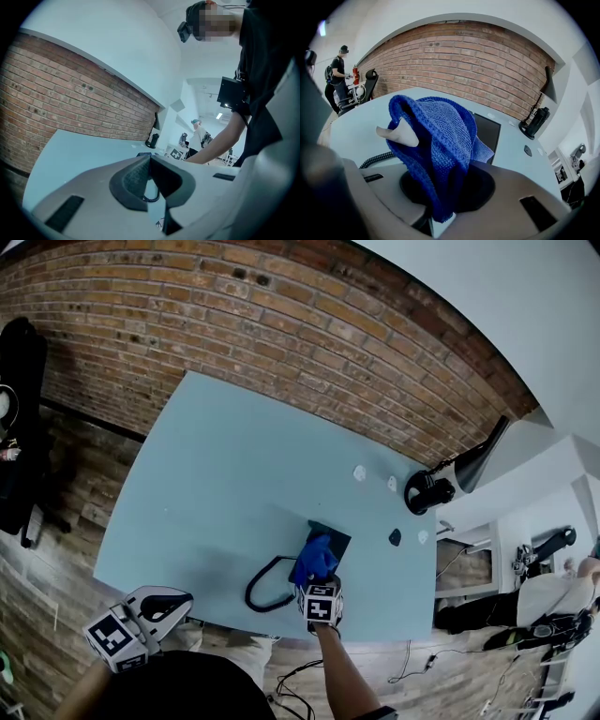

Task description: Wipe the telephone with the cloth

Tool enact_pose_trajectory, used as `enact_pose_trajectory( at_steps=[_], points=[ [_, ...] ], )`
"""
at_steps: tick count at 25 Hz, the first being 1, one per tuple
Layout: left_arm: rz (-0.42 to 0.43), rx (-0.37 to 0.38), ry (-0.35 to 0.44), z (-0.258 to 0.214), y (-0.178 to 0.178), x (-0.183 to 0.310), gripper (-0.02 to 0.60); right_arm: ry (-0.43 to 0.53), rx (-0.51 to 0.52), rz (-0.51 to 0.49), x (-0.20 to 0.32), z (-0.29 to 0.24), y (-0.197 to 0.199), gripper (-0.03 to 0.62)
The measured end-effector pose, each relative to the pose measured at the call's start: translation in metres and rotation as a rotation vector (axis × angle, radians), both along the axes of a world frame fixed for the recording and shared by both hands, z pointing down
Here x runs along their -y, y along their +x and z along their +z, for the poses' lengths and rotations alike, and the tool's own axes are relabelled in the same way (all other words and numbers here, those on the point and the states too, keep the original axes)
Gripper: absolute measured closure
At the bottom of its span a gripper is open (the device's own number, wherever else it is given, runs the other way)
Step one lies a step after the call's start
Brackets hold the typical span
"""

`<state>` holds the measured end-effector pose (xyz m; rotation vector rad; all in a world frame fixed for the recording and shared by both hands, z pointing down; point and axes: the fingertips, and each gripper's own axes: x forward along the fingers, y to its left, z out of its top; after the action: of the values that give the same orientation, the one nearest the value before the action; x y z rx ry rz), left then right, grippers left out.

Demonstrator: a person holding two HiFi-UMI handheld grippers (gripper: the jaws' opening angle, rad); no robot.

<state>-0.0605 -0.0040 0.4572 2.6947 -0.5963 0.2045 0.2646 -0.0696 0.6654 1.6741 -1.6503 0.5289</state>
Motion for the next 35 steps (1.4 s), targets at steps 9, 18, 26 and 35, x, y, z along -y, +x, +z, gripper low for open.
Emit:
enact_pose_trajectory(
  at_steps=[9, 18, 26, 35],
  points=[
    [0.020, 0.008, 0.001, 0.004, 0.005, -0.003, 0.569, 0.011, 0.008, 0.011, -0.021, 0.010, -0.008, 0.505],
    [0.025, 0.002, -0.029, 0.007, 0.011, -0.007, 0.569, 0.000, 0.033, -0.002, -0.036, 0.018, -0.018, 0.504],
    [0.009, -0.010, -0.023, 0.003, 0.015, -0.002, 0.569, -0.347, 0.234, -0.190, -0.075, 0.021, -0.041, 0.502],
    [-0.023, 0.007, -0.024, 0.004, 0.015, 0.004, 0.569, -0.532, 0.361, -0.292, 0.007, -0.064, -0.006, 0.500]
  ],
)
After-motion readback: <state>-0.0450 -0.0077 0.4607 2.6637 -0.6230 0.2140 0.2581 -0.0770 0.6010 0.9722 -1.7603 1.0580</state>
